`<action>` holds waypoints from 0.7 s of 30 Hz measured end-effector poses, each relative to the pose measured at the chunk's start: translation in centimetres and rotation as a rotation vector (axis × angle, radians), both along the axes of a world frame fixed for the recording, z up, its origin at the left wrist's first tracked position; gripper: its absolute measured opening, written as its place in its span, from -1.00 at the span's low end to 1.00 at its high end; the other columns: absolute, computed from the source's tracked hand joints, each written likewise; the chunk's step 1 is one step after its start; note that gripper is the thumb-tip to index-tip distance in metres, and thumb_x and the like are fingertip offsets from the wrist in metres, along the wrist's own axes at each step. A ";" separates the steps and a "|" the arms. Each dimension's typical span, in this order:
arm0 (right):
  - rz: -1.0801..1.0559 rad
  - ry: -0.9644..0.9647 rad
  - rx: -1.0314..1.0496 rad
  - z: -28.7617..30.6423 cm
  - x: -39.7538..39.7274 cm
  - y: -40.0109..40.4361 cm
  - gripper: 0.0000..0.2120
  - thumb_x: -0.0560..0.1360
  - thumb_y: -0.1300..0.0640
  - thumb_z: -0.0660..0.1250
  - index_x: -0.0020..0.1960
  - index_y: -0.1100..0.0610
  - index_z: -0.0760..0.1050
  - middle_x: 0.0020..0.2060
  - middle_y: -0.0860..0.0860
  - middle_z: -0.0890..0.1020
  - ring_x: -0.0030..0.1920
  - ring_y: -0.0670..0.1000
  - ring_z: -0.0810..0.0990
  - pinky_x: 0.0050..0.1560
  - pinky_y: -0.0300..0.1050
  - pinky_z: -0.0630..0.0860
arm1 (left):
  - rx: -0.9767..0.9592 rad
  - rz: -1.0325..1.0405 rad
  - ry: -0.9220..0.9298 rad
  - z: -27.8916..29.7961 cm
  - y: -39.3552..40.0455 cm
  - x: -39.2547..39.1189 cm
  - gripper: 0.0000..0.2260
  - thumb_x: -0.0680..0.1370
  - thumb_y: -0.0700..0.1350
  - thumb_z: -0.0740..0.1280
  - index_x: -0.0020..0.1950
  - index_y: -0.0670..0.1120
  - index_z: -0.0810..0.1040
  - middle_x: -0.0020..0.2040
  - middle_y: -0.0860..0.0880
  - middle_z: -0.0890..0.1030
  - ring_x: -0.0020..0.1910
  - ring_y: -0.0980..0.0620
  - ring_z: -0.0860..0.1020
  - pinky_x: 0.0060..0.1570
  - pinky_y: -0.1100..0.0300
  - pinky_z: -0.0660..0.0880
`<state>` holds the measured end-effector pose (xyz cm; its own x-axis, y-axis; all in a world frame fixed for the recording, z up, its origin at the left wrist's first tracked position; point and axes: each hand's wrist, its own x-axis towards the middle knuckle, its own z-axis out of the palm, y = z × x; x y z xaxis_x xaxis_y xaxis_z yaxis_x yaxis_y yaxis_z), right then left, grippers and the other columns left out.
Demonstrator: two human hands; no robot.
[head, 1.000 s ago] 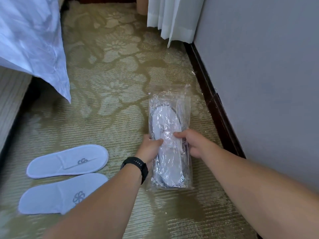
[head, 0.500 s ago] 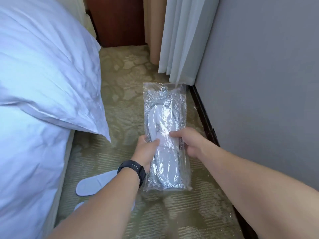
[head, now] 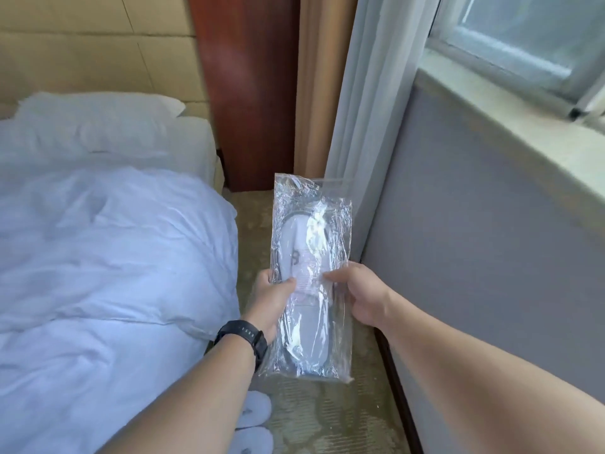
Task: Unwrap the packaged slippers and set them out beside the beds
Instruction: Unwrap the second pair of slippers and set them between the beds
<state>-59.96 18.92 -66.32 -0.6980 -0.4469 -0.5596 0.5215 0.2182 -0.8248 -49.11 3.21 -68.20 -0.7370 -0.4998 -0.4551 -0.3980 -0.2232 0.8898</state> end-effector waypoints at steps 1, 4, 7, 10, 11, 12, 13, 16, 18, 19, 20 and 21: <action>0.002 0.038 0.004 2.9 0.0 -0.3 -0.83 0.52 0.33 0.43 0.09 0.24 0.54 -0.06 0.21 0.53 -0.28 0.13 0.41 -0.22 0.02 0.38 | -0.011 -0.003 0.015 3.0 -0.3 0.1 -0.56 0.47 -0.01 0.44 0.33 -0.01 0.46 0.26 -0.07 0.65 0.22 -0.09 0.63 0.27 -0.09 0.54; 0.016 0.144 -0.005 12.4 -0.1 -1.5 -0.92 0.57 0.37 0.40 -0.01 0.23 0.53 -0.28 0.10 0.64 -0.39 0.06 0.44 -0.36 -0.07 0.36 | -0.041 -0.007 0.082 12.4 -1.3 0.0 -0.57 0.46 -0.03 0.44 0.30 -0.02 0.49 0.26 -0.11 0.66 0.24 -0.15 0.64 0.32 -0.18 0.54; 0.031 0.231 -0.049 21.8 -0.2 -2.5 -0.91 0.57 0.37 0.41 0.04 0.27 0.54 -0.15 0.21 0.64 -0.21 0.19 0.49 -0.15 0.05 0.41 | -0.064 -0.003 0.173 21.7 -2.3 -0.4 -0.64 0.49 -0.06 0.46 0.26 0.03 0.50 0.27 -0.13 0.66 0.25 -0.17 0.65 0.34 -0.21 0.55; 0.036 0.312 -0.112 30.8 0.0 -3.0 -0.87 0.57 0.34 0.44 0.07 0.26 0.52 -0.12 0.27 0.58 -0.14 0.21 0.42 -0.06 0.12 0.35 | -0.094 0.012 0.257 30.5 -3.0 -0.4 -0.72 0.54 -0.11 0.46 0.18 0.13 0.50 0.28 -0.09 0.66 0.28 -0.12 0.62 0.37 -0.15 0.51; 0.044 0.336 -0.137 33.5 -0.1 -3.2 -0.87 0.57 0.32 0.45 0.02 0.23 0.50 -0.21 0.21 0.59 -0.22 0.16 0.43 -0.14 0.08 0.38 | -0.093 0.014 0.290 33.3 -3.2 -0.4 -0.68 0.53 -0.11 0.46 0.24 0.09 0.51 0.29 -0.09 0.67 0.30 -0.13 0.62 0.41 -0.18 0.49; 0.055 0.367 -0.163 36.2 -0.1 -3.2 -0.86 0.57 0.30 0.45 -0.02 0.20 0.48 -0.31 0.12 0.60 -0.30 0.10 0.45 -0.20 0.02 0.43 | -0.100 0.016 0.320 35.9 -3.4 -0.6 -0.65 0.53 -0.11 0.47 0.28 0.05 0.51 0.30 -0.08 0.67 0.31 -0.13 0.62 0.43 -0.21 0.48; 0.062 0.400 -0.192 38.8 -0.2 -3.2 -0.84 0.57 0.29 0.46 -0.06 0.16 0.47 -0.38 0.05 0.60 -0.36 0.07 0.47 -0.23 -0.03 0.47 | -0.113 0.019 0.349 38.4 -3.6 -0.7 -0.67 0.55 -0.12 0.47 0.27 0.05 0.52 0.29 -0.06 0.67 0.31 -0.12 0.62 0.43 -0.21 0.48; 0.053 0.487 -0.272 45.9 -0.4 -3.2 -0.85 0.56 0.28 0.47 -0.06 0.17 0.49 -0.31 0.14 0.56 -0.28 0.12 0.46 -0.11 0.04 0.48 | -0.150 0.013 0.439 45.6 -3.8 -1.1 -0.75 0.60 -0.12 0.48 0.20 0.10 0.50 0.26 0.01 0.68 0.25 -0.01 0.63 0.34 -0.08 0.53; 0.044 0.544 -0.322 50.2 -0.3 -3.1 -0.85 0.58 0.29 0.46 -0.06 0.18 0.49 -0.33 0.11 0.60 -0.33 0.09 0.56 -0.21 -0.03 0.59 | -0.182 0.009 0.493 50.0 -3.8 -1.1 -0.70 0.60 -0.11 0.49 0.27 0.08 0.50 0.23 0.05 0.68 0.21 0.06 0.63 0.19 0.03 0.54; 0.038 0.572 -0.345 52.1 -0.3 -3.1 -0.85 0.60 0.31 0.44 -0.06 0.18 0.49 -0.36 0.06 0.65 -0.37 0.04 0.63 -0.30 -0.08 0.63 | -0.201 0.002 0.516 52.0 -3.7 -1.0 -0.63 0.59 -0.11 0.49 0.37 0.04 0.49 0.25 0.05 0.67 0.23 0.05 0.63 0.20 0.03 0.55; 0.033 0.600 -0.363 53.9 -0.2 -3.0 -0.85 0.60 0.32 0.43 -0.07 0.18 0.49 -0.38 0.03 0.69 -0.38 0.00 0.68 -0.36 -0.10 0.64 | -0.219 -0.006 0.535 53.9 -3.6 -0.9 -0.53 0.59 -0.10 0.49 0.47 -0.01 0.44 0.28 0.03 0.66 0.27 0.01 0.62 0.28 -0.01 0.54; 0.029 0.629 -0.377 55.7 -0.1 -2.8 -0.85 0.60 0.33 0.43 -0.07 0.18 0.49 -0.39 0.01 0.71 -0.38 -0.01 0.70 -0.38 -0.11 0.64 | -0.235 -0.012 0.552 55.8 -3.5 -0.8 -0.45 0.59 -0.09 0.49 0.54 -0.03 0.37 0.33 0.02 0.63 0.32 -0.02 0.59 0.37 -0.06 0.50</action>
